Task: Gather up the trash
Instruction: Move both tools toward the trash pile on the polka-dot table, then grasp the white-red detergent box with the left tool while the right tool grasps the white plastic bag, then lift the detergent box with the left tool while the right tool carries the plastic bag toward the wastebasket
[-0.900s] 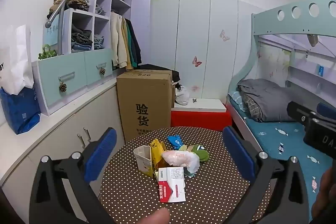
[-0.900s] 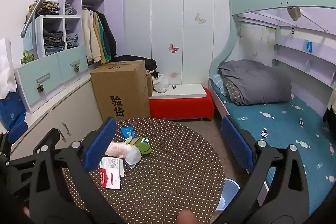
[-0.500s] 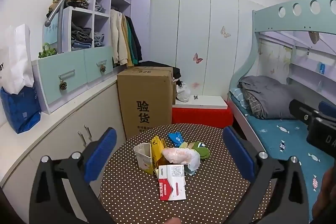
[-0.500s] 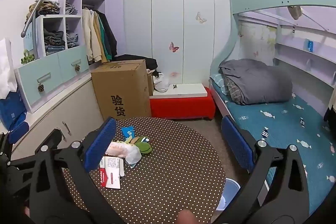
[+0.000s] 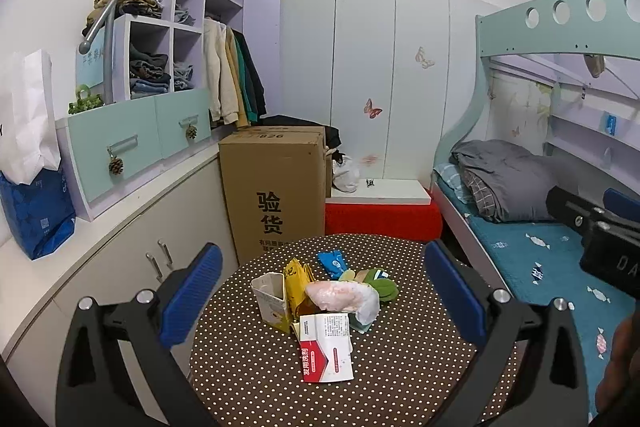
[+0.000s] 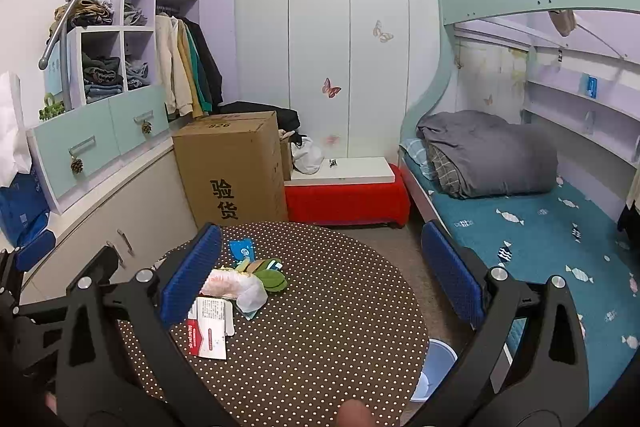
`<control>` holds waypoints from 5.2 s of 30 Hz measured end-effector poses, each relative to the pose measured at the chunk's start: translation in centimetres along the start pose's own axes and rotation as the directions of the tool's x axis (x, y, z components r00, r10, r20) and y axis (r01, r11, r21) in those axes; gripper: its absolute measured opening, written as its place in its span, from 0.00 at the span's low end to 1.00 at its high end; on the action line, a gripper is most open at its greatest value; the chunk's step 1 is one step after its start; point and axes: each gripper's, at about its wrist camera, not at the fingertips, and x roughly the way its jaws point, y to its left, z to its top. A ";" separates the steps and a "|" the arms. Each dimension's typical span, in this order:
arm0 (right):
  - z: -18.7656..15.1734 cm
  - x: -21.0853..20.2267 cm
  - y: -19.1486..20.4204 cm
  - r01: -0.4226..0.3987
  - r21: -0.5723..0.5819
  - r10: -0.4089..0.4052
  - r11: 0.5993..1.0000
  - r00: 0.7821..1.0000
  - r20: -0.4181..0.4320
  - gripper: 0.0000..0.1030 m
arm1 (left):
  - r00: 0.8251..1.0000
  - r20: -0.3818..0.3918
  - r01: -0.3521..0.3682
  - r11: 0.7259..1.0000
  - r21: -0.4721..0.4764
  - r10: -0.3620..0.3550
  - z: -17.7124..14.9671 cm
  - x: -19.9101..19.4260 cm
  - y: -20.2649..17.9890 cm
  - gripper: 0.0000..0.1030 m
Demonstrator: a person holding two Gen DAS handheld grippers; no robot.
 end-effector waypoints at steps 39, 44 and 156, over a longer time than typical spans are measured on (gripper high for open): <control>-1.3 4.4 -0.2 0.007 -0.003 -0.007 1.000 0.995 -0.095 0.95 | 0.996 -0.084 -0.027 1.000 -0.008 0.026 -1.8 3.7 0.9 0.96; -3.0 6.9 -0.6 0.016 -0.017 -0.019 1.000 0.987 -0.161 0.95 | 0.981 -0.186 -0.045 0.999 0.007 0.045 -4.5 6.6 1.7 0.96; -13.4 18.0 -8.5 -0.319 0.254 0.401 0.913 0.822 -0.405 0.37 | 0.811 -0.514 0.311 0.950 -0.026 -0.279 -17.7 16.5 -3.9 0.65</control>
